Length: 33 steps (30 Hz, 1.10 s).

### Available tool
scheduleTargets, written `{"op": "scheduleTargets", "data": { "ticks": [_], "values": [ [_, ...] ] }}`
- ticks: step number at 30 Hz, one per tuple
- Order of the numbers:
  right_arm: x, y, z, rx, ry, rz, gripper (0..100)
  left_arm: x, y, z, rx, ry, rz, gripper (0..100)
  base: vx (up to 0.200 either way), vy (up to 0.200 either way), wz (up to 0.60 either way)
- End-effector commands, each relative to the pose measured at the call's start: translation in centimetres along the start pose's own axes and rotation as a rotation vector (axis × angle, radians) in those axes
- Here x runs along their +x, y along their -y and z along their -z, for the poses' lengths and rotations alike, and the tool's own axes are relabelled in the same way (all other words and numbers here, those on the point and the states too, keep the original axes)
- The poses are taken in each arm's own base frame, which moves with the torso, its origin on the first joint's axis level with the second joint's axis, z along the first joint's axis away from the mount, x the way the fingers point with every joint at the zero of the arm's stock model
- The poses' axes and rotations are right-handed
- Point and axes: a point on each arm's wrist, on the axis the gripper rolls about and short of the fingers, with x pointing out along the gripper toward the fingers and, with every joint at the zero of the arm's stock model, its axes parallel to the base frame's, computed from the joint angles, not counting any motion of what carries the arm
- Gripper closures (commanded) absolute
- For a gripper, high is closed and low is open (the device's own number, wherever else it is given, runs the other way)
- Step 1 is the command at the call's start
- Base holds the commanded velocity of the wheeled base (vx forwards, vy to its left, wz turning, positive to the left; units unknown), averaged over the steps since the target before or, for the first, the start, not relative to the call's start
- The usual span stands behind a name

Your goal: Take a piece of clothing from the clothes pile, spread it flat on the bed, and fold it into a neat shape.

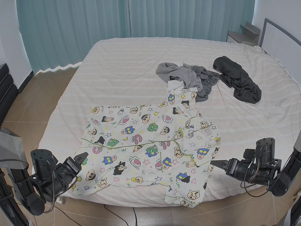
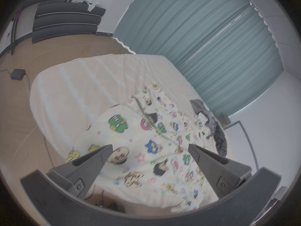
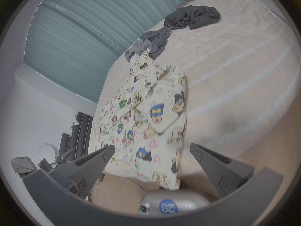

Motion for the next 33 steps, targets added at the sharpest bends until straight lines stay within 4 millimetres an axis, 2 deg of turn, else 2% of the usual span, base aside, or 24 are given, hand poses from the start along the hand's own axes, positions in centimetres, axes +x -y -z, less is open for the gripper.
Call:
{"op": "scheduleTargets", "data": {
  "ticks": [1, 5, 8, 12, 14, 18, 23, 29, 33],
  "values": [
    [-0.5, 0.1, 1.5, 0.006, -0.040, 0.016, 0, 0.2, -1.2, 1.0, 0.049, -0.079, -0.088, 0, 0.000, 0.000, 0.00],
    [-0.7, -0.2, 2.0, 0.032, -0.038, 0.015, 0, -0.6, -3.0, 2.5, 0.198, -0.268, -0.248, 0, 0.000, 0.000, 0.00],
    [-0.9, -0.2, 2.3, 0.044, -0.036, 0.020, 0, -1.2, -3.5, 2.9, 0.238, -0.358, -0.291, 0, 0.000, 0.000, 0.00],
    [-1.0, -0.1, 2.3, 0.053, -0.028, 0.018, 0, -1.1, -3.9, 3.0, 0.250, -0.384, -0.326, 0, 0.000, 0.000, 0.00],
    [-1.0, -0.3, 2.2, 0.062, -0.018, 0.009, 0, -1.1, -5.0, 2.8, 0.317, -0.409, -0.363, 0, 0.000, 0.000, 0.00],
    [-1.1, -0.4, 2.1, 0.064, -0.007, -0.004, 0, -0.7, -6.1, 2.1, 0.326, -0.423, -0.384, 0, 0.000, 0.000, 0.00],
    [-0.8, -0.5, 2.2, 0.060, -0.005, -0.015, 0, 0.7, -7.2, 2.3, 0.300, -0.446, -0.342, 0, 0.000, 0.000, 0.00],
    [-0.6, -0.2, 2.4, 0.059, -0.015, 0.001, 0, 2.9, -8.8, 2.7, 0.391, -0.392, -0.306, 0, 0.000, 0.000, 0.00],
    [-0.6, -0.2, 2.4, 0.060, -0.016, 0.004, 0, 3.4, -9.5, 3.0, 0.396, -0.387, -0.317, 0, 0.000, 0.000, 0.00]
  ]
}}
